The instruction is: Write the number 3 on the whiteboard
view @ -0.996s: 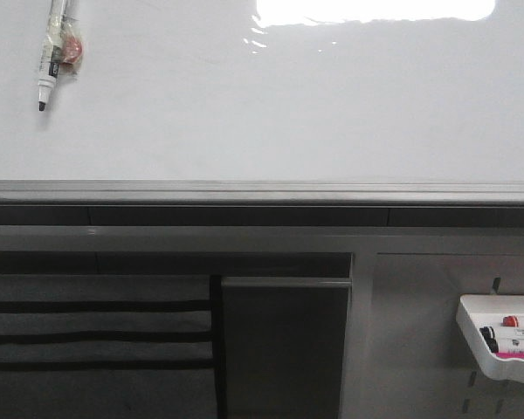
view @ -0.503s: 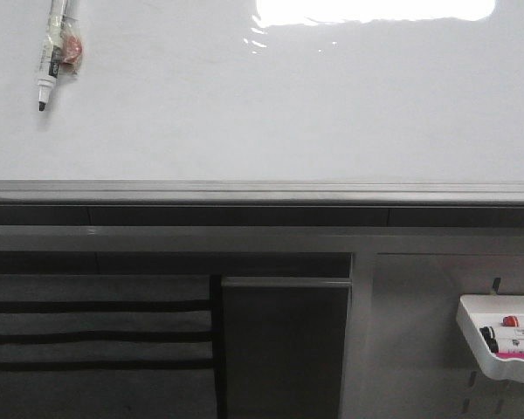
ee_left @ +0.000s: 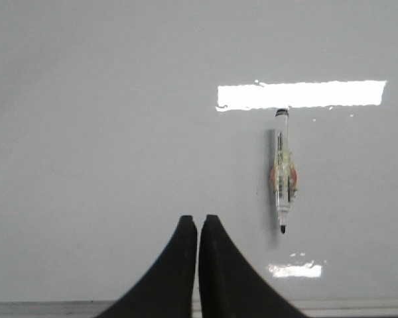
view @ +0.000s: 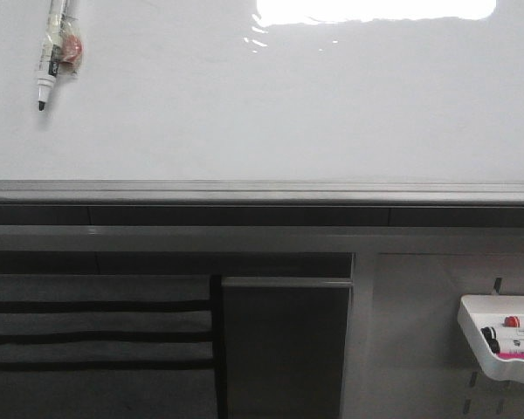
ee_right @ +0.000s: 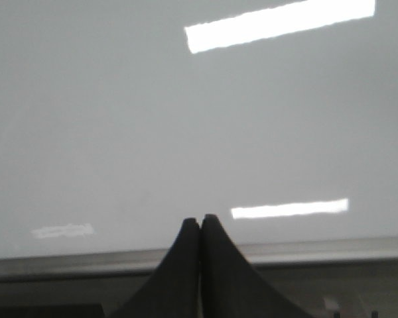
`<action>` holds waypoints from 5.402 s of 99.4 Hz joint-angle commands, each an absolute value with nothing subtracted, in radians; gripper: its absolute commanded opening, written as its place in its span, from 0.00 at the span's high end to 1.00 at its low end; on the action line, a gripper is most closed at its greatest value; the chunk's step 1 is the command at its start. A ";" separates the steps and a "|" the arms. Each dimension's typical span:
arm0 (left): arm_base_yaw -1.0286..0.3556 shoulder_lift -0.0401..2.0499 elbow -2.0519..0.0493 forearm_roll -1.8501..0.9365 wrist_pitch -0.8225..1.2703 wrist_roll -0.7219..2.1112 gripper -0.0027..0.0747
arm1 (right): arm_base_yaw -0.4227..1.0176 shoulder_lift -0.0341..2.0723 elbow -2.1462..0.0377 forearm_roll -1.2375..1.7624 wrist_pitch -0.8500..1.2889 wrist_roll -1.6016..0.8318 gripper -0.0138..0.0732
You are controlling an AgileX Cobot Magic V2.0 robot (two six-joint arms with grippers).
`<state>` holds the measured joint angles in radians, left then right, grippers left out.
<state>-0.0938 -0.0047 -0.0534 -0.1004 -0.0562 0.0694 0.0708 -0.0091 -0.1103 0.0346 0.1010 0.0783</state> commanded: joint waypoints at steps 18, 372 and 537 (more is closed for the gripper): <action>-0.095 0.116 -0.426 -0.100 0.223 0.053 0.99 | 0.067 0.182 -0.493 0.039 0.351 0.018 0.92; -0.783 1.198 -1.056 -0.361 0.911 0.839 0.99 | 0.353 1.075 -1.022 0.818 1.130 -1.107 0.36; -0.799 1.198 -1.056 -0.361 0.887 0.842 0.99 | 0.655 1.248 -1.075 0.808 0.873 -1.267 0.51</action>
<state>-0.7906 1.2255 -1.0214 -0.3280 0.9307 0.8447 0.6514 1.2679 -1.0456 0.7578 0.8962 -1.2588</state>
